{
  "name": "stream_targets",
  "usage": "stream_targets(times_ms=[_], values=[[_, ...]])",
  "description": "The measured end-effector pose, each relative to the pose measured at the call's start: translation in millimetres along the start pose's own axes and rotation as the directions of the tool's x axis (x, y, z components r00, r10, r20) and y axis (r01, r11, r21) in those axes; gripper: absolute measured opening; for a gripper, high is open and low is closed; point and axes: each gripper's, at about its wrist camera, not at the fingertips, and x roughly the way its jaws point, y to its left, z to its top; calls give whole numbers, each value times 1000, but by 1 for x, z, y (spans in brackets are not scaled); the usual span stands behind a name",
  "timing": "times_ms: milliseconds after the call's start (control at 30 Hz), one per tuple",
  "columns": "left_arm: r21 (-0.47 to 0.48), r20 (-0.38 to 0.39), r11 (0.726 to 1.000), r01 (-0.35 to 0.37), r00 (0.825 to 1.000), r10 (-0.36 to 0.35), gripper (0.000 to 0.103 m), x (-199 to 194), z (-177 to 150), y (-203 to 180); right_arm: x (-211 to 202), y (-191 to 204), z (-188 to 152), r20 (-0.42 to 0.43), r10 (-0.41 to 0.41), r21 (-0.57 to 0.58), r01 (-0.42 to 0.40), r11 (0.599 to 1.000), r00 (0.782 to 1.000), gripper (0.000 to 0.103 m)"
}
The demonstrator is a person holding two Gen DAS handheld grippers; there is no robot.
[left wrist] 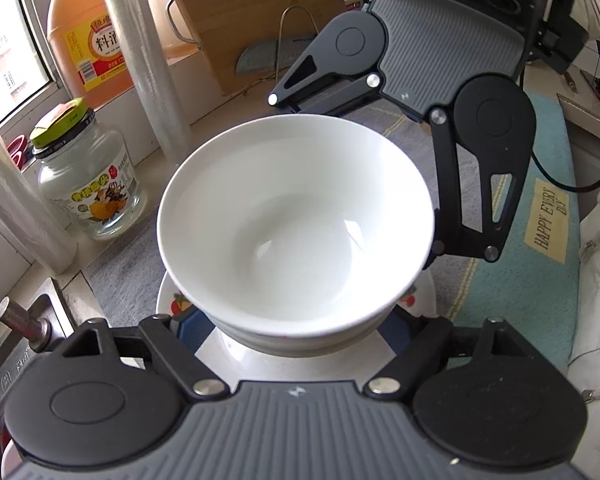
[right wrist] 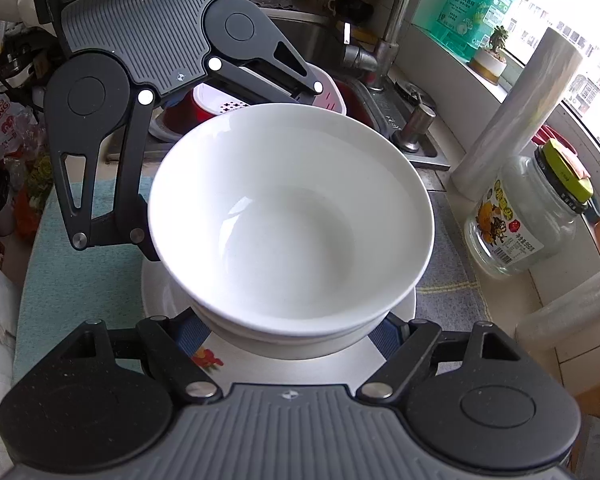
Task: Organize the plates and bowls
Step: 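Lower the bowl stack onto the plate stack with both grippers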
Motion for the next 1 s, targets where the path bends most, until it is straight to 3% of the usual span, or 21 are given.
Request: stream_targets(times_ms=[1000], values=[[-32, -3, 999, 16, 1000, -16, 85, 6, 2, 7, 15, -10, 3, -35, 26, 17, -26, 1000, 999, 86]])
